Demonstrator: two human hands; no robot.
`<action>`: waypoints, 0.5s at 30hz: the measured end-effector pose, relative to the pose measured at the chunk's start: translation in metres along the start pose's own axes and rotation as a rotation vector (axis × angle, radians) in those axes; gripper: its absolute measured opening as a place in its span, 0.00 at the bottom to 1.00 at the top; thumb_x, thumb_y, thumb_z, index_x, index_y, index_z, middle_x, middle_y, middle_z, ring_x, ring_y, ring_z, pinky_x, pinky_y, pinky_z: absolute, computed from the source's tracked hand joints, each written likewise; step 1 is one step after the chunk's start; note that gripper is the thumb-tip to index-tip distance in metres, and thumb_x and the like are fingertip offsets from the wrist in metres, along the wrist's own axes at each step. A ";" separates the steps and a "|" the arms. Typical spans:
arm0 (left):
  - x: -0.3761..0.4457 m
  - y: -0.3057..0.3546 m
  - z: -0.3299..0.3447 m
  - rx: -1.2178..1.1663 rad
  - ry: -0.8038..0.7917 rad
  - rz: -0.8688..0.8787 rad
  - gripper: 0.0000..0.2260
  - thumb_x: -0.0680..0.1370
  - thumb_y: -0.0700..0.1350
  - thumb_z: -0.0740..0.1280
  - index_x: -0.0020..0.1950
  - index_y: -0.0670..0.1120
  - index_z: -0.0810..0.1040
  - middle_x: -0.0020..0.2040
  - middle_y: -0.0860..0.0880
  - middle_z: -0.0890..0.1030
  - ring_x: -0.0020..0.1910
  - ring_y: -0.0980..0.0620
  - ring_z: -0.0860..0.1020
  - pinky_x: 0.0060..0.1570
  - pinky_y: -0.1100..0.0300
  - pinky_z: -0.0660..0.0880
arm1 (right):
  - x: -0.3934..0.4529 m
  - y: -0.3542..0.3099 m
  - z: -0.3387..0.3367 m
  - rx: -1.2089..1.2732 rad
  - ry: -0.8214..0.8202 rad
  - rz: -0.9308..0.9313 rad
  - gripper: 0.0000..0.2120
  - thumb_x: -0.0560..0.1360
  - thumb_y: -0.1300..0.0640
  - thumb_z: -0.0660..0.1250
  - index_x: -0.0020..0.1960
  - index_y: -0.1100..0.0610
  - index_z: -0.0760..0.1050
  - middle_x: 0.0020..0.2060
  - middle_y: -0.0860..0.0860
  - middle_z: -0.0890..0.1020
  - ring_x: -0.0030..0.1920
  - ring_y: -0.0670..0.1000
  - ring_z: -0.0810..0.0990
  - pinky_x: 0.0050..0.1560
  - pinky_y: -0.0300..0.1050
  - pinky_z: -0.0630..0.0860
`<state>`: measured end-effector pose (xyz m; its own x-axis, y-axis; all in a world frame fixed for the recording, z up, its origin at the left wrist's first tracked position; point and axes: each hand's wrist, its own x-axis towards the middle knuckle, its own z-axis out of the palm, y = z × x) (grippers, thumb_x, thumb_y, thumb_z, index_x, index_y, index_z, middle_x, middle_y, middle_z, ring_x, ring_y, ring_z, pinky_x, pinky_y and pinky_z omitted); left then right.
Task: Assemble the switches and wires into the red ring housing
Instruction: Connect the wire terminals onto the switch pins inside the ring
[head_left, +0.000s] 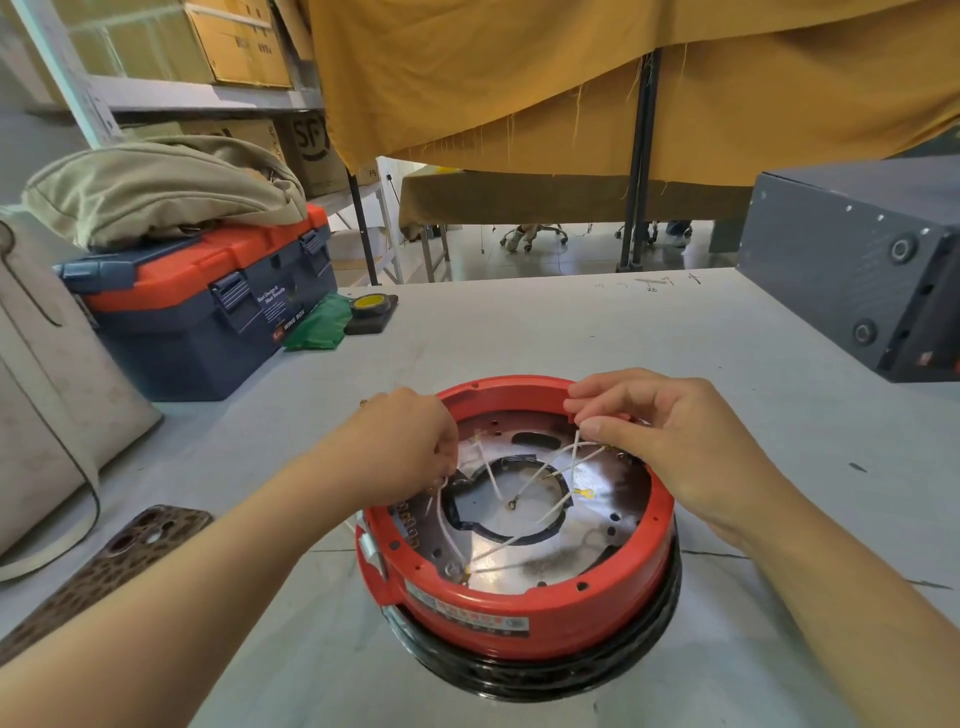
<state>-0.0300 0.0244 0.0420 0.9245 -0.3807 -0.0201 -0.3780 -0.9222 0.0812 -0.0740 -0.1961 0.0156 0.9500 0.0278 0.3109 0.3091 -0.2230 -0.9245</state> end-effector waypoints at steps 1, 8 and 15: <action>0.000 0.001 0.000 0.039 0.000 0.008 0.05 0.75 0.44 0.66 0.43 0.52 0.81 0.48 0.49 0.81 0.49 0.47 0.78 0.51 0.53 0.75 | 0.000 0.000 0.000 -0.037 0.002 -0.020 0.06 0.70 0.67 0.71 0.38 0.59 0.83 0.46 0.47 0.83 0.48 0.46 0.82 0.57 0.44 0.76; 0.000 0.025 -0.002 -0.345 0.118 0.168 0.05 0.74 0.50 0.68 0.42 0.51 0.82 0.36 0.56 0.80 0.36 0.62 0.76 0.37 0.69 0.71 | -0.002 0.001 0.001 -0.165 -0.038 -0.034 0.06 0.70 0.58 0.73 0.39 0.47 0.83 0.37 0.44 0.85 0.42 0.45 0.82 0.50 0.44 0.77; 0.006 0.048 0.008 -0.909 0.033 0.248 0.07 0.72 0.38 0.72 0.48 0.46 0.80 0.40 0.49 0.84 0.41 0.55 0.82 0.49 0.59 0.79 | -0.002 0.000 0.000 -0.129 -0.040 -0.058 0.08 0.69 0.63 0.72 0.42 0.51 0.82 0.36 0.49 0.85 0.41 0.49 0.83 0.46 0.37 0.76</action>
<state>-0.0431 -0.0230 0.0382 0.8290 -0.5440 0.1294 -0.3936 -0.4033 0.8261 -0.0759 -0.1960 0.0146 0.9324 0.0827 0.3519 0.3582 -0.3430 -0.8684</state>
